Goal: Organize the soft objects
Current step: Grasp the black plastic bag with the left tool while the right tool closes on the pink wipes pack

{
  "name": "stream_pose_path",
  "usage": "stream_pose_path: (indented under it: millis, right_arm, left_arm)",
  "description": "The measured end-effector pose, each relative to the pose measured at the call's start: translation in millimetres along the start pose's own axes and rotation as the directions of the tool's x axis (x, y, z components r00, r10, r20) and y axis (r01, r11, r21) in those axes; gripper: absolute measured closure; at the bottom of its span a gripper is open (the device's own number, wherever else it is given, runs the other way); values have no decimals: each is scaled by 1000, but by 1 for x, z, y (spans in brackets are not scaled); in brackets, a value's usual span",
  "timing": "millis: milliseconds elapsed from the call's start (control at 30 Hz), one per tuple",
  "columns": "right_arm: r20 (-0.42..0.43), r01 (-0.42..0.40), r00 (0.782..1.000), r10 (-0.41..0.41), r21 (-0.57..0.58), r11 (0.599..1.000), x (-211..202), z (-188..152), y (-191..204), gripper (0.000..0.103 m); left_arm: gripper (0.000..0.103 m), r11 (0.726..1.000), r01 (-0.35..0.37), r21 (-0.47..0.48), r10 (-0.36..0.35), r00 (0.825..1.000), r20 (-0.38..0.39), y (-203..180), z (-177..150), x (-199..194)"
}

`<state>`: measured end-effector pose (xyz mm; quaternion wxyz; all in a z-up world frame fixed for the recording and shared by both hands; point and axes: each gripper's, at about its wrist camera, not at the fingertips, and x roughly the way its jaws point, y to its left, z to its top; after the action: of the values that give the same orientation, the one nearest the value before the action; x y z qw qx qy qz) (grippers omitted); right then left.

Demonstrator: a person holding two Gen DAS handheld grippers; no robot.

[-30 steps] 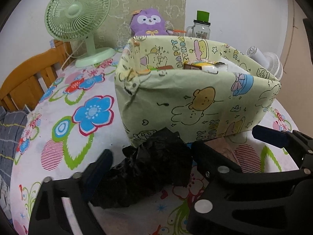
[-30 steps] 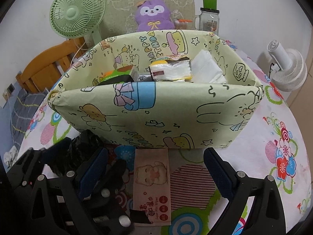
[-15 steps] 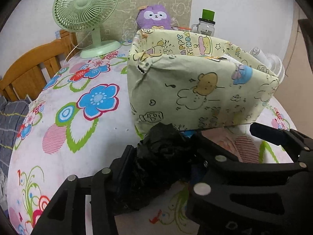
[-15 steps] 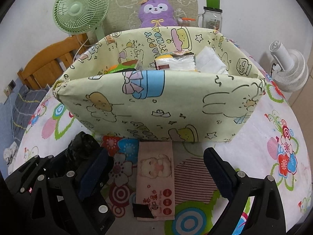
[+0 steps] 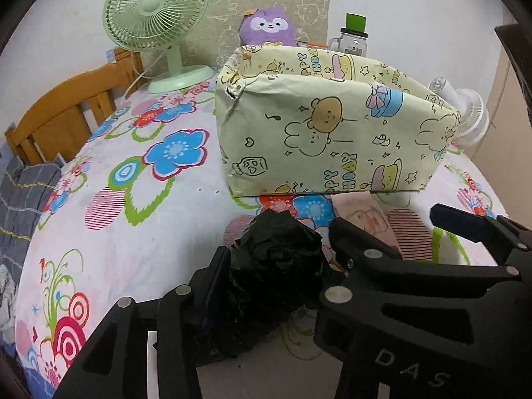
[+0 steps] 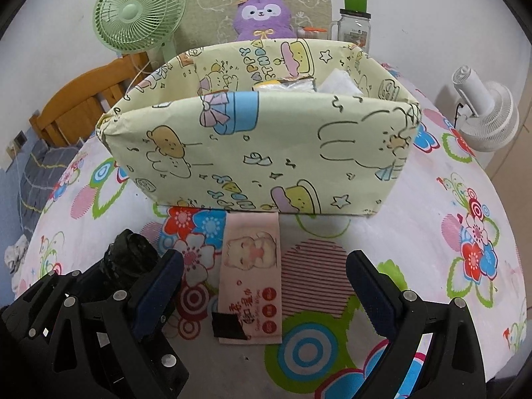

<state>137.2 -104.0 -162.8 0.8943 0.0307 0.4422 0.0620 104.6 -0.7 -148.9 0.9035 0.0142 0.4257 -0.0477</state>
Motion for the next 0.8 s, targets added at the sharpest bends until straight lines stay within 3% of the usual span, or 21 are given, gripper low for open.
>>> stream_pose_path:
  millis: [333, 800]
  right_arm:
    - [-29, 0, 1000, 0, -8, 1000, 9, -3, 1, 14]
    - [-28, -2, 1000, 1, -31, 1000, 20, 3, 4, 38]
  left_arm:
    - [53, 999, -33, 35, 33, 999, -3, -7, -2, 3]
    - [53, 999, 9, 34, -8, 1000, -10, -6, 1, 11]
